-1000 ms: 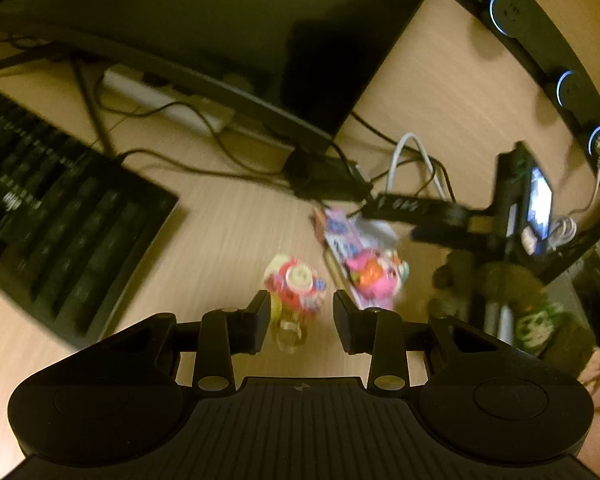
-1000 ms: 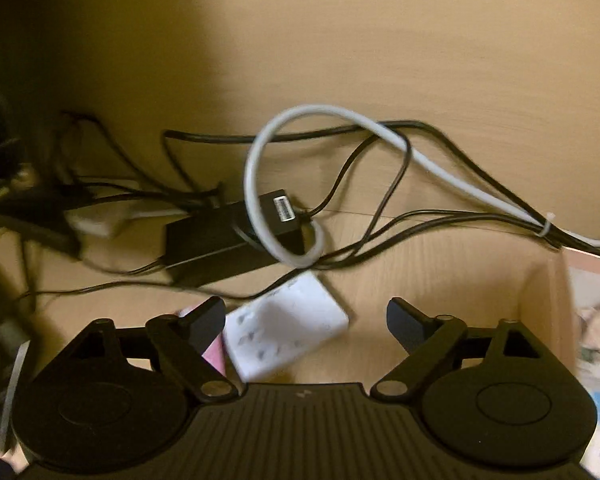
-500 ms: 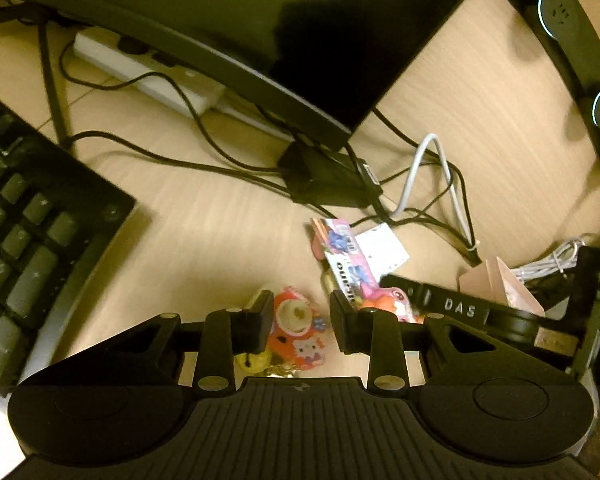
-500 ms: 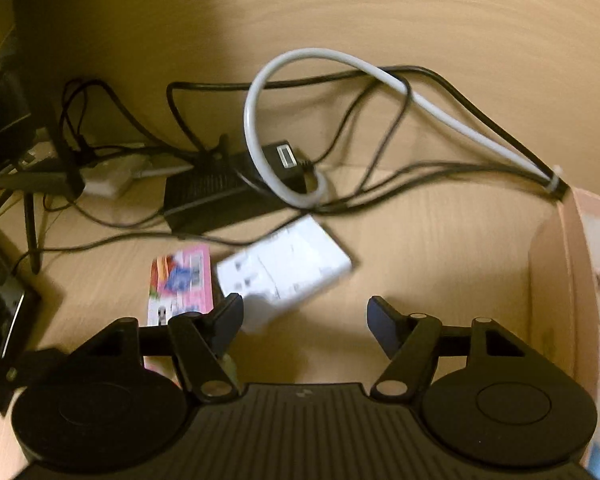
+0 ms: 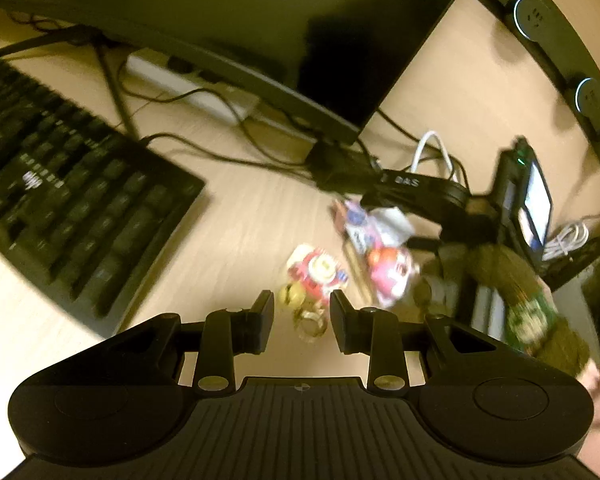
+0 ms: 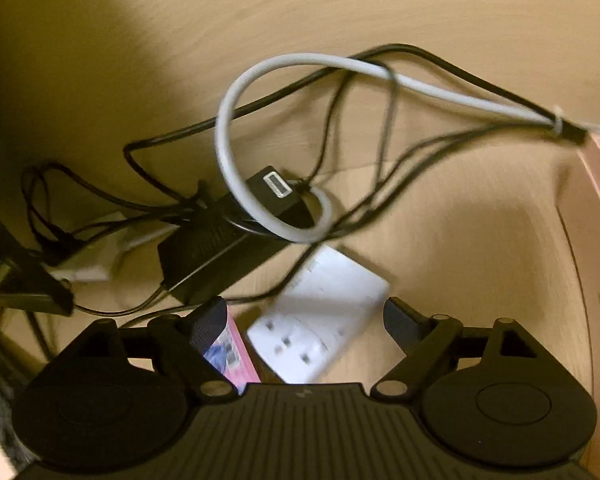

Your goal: Organize objects

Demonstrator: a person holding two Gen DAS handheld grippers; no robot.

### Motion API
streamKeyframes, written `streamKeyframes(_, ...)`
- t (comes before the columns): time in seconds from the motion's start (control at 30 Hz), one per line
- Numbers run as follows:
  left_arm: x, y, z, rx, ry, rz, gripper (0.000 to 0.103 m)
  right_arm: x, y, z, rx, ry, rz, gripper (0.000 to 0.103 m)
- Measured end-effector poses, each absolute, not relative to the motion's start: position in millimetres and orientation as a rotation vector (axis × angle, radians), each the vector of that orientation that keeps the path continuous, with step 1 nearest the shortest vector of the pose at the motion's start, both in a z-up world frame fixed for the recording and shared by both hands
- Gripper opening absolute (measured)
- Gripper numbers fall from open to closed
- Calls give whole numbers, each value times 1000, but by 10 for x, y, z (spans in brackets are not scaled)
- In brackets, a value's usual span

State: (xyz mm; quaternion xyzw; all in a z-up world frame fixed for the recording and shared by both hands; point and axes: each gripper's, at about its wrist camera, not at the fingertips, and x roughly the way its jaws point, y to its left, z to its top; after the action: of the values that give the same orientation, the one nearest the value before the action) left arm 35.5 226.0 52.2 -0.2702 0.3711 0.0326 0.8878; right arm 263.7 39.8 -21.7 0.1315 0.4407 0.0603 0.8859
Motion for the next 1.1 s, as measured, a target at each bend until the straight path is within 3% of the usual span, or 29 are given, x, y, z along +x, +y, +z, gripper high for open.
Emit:
streamKeyframes(0.1,234,2298,496,-571,778,77,34,2687,516,-240,193,910,123,84)
streamKeyframes(0.27,120,2349,473,-584,780,77,34,2626,471,-199,159,936,195,65)
streamKeyframes(0.43,97,2322,424,-589,791,52,33,2327,356,-179,81,943,234,55)
streamKeyframes(0.97,-149,1975,346,-568,826,-10,33,713,-207,-111,-169,880,261,54)
streamKeyframes(1.1,-171,1857,398,-536,820,-18,33,370,-499,103,-182,838,241,62)
